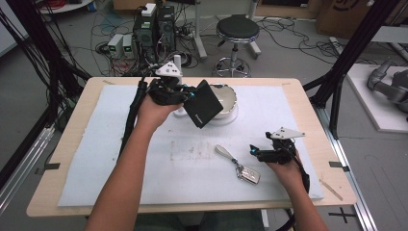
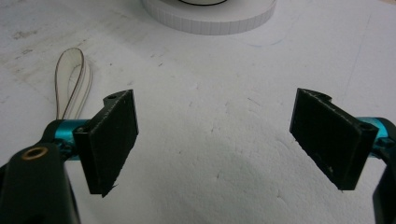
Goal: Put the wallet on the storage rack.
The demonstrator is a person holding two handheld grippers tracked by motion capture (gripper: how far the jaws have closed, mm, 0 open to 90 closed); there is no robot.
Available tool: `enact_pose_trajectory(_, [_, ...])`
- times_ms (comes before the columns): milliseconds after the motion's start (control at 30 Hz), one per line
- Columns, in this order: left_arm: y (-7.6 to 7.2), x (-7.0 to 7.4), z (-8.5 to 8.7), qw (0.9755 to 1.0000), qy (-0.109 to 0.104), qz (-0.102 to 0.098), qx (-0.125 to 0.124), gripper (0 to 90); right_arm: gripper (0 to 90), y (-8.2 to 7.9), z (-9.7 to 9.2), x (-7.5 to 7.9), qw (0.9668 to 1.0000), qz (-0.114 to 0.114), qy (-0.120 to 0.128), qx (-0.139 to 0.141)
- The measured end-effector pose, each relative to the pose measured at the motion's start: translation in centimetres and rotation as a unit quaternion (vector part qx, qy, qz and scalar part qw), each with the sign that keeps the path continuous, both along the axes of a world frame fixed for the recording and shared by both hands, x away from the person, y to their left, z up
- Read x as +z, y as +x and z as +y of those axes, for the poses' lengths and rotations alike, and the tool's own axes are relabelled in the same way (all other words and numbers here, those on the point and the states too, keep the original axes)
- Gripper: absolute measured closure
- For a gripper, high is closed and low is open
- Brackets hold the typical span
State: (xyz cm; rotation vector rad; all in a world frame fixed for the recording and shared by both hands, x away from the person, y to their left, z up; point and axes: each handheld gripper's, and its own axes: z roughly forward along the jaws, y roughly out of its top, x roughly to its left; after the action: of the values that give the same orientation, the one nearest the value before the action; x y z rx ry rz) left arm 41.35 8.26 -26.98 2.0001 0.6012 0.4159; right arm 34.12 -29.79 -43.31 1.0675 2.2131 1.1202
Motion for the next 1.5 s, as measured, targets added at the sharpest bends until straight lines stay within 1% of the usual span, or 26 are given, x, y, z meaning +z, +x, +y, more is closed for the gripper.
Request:
enact_pose_trajectory(33, [0.6,-0.1,-0.5,1.0000,-0.001,0.000,0.003,82.0,15.4,0.0,0.0,0.0,1.0000,0.000,0.001,-0.001])
enact_pose_trajectory(100, [0.8,-0.2,-0.6,1.0000,-0.003,0.001,0.003,81.9,15.4,0.0,0.0,0.0,1.0000,-0.001,0.000,0.000])
enact_pose_trajectory(133, [1.5,-0.4,-1.2,1.0000,-0.004,0.002,0.003,81.9,15.4,0.0,0.0,0.0,1.0000,-0.001,-0.001,0.000])
enact_pose_trajectory(200, [1.8,-0.5,-1.5,1.0000,-0.004,0.004,0.003,81.9,15.4,0.0,0.1,0.0,1.0000,0.001,0.001,0.000])
enact_pose_trajectory(300, [2.9,-0.8,-2.7,1.0000,0.001,0.005,0.003,81.9,15.4,0.1,0.2,0.0,1.0000,0.003,0.000,0.003])
enact_pose_trajectory(333, [3.2,-0.9,-3.0,1.0000,-0.001,0.006,0.005,81.9,15.4,0.1,0.2,-0.1,1.0000,0.002,0.000,0.002])
enact_pose_trajectory(367, [3.2,-0.9,-3.0,1.0000,-0.001,0.006,0.005,81.9,15.4,0.1,0.2,-0.1,1.0000,0.002,0.000,0.002])
enact_pose_trajectory(400, [3.9,-1.1,-3.5,0.9999,0.000,0.006,0.009,81.9,15.4,0.1,0.2,0.0,1.0000,0.003,0.001,0.003])
enact_pose_trajectory(433, [3.9,-1.1,-3.5,0.9999,0.000,0.006,0.009,81.9,15.4,0.1,0.2,0.0,1.0000,0.003,0.001,0.003])
enact_pose_trajectory(467, [4.6,-1.3,-3.9,0.9999,-0.006,0.008,0.013,81.9,15.4,0.2,0.2,-0.1,1.0000,0.000,0.002,0.003])
enact_pose_trajectory(567, [5.5,-1.6,-4.5,0.9998,-0.006,0.010,0.017,81.9,15.4,0.2,0.2,-0.1,1.0000,0.001,0.002,0.002])
enact_pose_trajectory(667, [6.3,-1.9,-5.0,0.9996,-0.011,0.012,0.021,81.9,15.4,0.2,0.1,-0.1,1.0000,0.002,0.004,0.003])
enact_pose_trajectory(700, [6.3,-1.9,-5.0,0.9996,-0.011,0.012,0.021,81.9,15.4,0.3,0.1,-0.1,1.0000,0.001,0.003,0.003])
enact_pose_trajectory(733, [6.7,-2.0,-5.4,0.9996,-0.008,0.012,0.024,81.9,15.4,0.3,0.1,-0.1,1.0000,0.003,0.004,0.004])
enact_pose_trajectory(833, [7.1,-2.2,-5.7,0.9995,-0.003,0.012,0.029,81.9,15.4,0.4,0.1,-0.2,1.0000,0.003,0.005,0.005])
enact_pose_trajectory(867, [7.6,-2.5,-5.7,0.9993,0.001,0.011,0.037,81.9,15.4,0.4,0.1,-0.2,1.0000,0.003,0.005,0.004])
enact_pose_trajectory(933, [7.9,-2.8,-5.7,0.9989,0.006,0.009,0.046,81.8,15.4,0.4,0.1,-0.2,1.0000,0.004,0.006,0.004])
enact_pose_trajectory(1033, [8.4,-3.4,-5.7,0.9978,0.031,0.002,0.059,81.8,15.4,0.5,0.0,-0.2,1.0000,0.006,0.008,0.002])
enact_pose_trajectory(1067, [8.4,-3.5,-5.7,0.9973,0.036,-0.001,0.064,81.8,15.4,0.5,0.0,-0.2,0.9999,0.007,0.008,0.001])
enact_pose_trajectory(1100, [8.4,-3.5,-5.7,0.9973,0.036,-0.001,0.064,81.8,15.3,0.5,0.0,-0.2,1.0000,0.006,0.008,0.000])
enact_pose_trajectory(1167, [8.5,-3.7,-5.9,0.9968,0.042,-0.010,0.068,81.8,15.3,0.5,0.0,-0.2,1.0000,0.005,0.006,0.002])
enact_pose_trajectory(1267, [8.6,-3.8,-6.1,0.9966,0.045,-0.013,0.067,81.8,15.4,0.4,0.0,-0.2,1.0000,0.004,0.007,0.001])
enact_pose_trajectory(1300, [8.6,-3.8,-6.2,0.9964,0.047,-0.018,0.068,81.7,15.4,0.4,0.0,-0.2,1.0000,0.003,0.005,0.002])
enact_pose_trajectory(1333, [8.7,-3.9,-6.2,0.9964,0.045,-0.017,0.069,81.8,15.4,0.4,0.0,-0.2,1.0000,0.002,0.004,0.002])
enact_pose_trajectory(1400, [8.8,-3.9,-6.2,0.9959,0.051,-0.020,0.072,81.7,15.4,0.4,0.1,-0.1,1.0000,0.003,0.003,0.002])
enact_pose_trajectory(1500, [8.8,-3.9,-6.2,0.9957,0.052,-0.023,0.074,81.7,15.4,0.3,0.1,-0.1,1.0000,0.001,0.003,0.003])
